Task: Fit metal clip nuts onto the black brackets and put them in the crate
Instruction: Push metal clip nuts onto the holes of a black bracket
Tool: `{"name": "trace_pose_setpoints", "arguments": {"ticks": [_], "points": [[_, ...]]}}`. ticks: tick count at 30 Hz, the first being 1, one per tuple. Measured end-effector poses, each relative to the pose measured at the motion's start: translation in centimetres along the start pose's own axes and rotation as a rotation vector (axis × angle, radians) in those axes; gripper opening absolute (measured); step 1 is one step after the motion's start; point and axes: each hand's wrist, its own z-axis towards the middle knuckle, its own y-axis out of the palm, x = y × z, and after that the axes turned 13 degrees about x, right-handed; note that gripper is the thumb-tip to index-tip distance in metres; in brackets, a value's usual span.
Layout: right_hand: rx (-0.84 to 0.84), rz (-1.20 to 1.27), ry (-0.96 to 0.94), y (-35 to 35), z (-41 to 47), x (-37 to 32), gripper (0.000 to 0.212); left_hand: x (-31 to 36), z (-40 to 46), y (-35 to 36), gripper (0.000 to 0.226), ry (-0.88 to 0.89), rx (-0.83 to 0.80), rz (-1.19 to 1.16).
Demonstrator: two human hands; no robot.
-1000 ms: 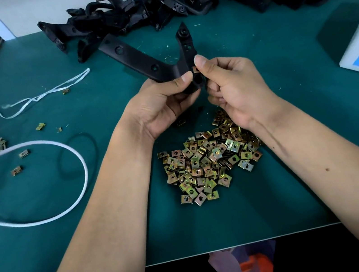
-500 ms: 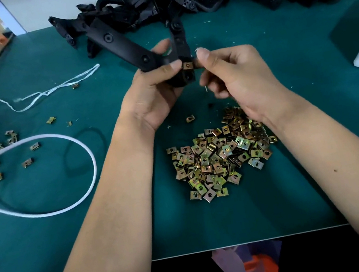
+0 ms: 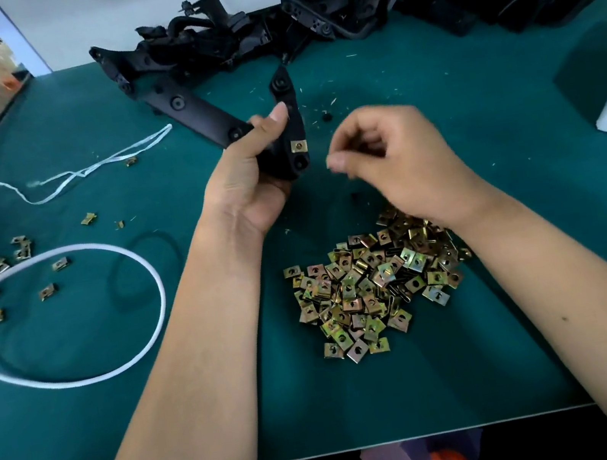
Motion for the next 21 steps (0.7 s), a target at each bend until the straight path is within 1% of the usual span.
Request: {"name": "trace_pose_setpoints", "arguments": {"ticks": [2, 4, 5, 8, 9, 13, 15, 21], "points": [[0.172, 0.231, 0.118, -0.3, 0.3, 0.1, 0.007, -0.3, -0.4, 0.3, 0.022, -0.013, -0.042, 0.043], [0.245, 0.358, 0.218, -0.5, 0.5, 0.2, 0.014, -0.6, -0.7, 0.5, 0.022, -0.026, -0.087, 0.100], [0.246, 0.389, 0.251, -0.4, 0.5, 0.2, 0.016, -0.8, -0.9, 0.7, 0.022, -0.041, -0.104, 0.117], [0.244, 0.457, 0.312, -0.2, 0.3, 0.1, 0.018, -1.3, -1.3, 1.0, 0.034, -0.078, -0.145, 0.176], [0.253, 0.481, 0.325, -0.2, 0.3, 0.1, 0.017, -1.5, -1.4, 1.0, 0.032, -0.080, -0.159, 0.198], [0.265, 0.610, 0.391, -0.3, 0.3, 0.0, 0.010, -1.6, -1.5, 0.9, 0.012, -0.073, -0.171, 0.246], [0.274, 0.667, 0.431, -0.2, 0.2, 0.0, 0.008, -1.6, -1.6, 0.9, 0.010, -0.079, -0.179, 0.241], [0.313, 0.835, 0.501, -0.1, 0.2, -0.2, 0.007, -1.9, -1.8, 1.3, 0.037, -0.093, -0.183, 0.202]]}}
